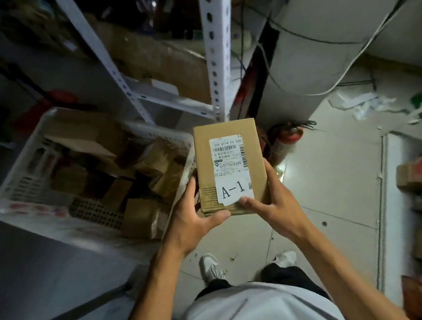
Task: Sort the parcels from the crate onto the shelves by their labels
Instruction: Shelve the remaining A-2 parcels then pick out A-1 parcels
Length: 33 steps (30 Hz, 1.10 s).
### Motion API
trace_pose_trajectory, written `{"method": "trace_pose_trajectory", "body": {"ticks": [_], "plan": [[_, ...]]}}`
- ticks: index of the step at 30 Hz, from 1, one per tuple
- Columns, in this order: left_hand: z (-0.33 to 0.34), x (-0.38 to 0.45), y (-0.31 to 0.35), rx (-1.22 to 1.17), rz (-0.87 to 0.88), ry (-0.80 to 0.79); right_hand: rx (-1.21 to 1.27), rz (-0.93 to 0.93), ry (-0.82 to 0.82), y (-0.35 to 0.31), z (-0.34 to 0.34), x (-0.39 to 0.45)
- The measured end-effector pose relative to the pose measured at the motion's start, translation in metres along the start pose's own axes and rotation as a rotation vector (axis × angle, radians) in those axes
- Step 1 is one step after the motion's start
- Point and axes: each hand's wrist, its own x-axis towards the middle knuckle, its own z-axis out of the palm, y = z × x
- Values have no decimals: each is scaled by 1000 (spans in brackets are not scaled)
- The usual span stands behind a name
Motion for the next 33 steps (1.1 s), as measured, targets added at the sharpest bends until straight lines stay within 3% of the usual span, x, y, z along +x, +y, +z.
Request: {"method": "trace_pose_trajectory", "body": {"ticks": [6, 12, 22, 33], "plan": [[100, 30, 63, 37, 158, -75, 7, -24, 37, 20, -110, -21], [208, 70, 126, 117, 308, -197, -9, -56, 215, 43, -229, -42], [359, 115, 216, 201, 505, -563, -13, 87, 624, 88, -357, -96], [505, 148, 396, 161, 875, -1042, -74, 165, 1235, 27, -482, -141]]}}
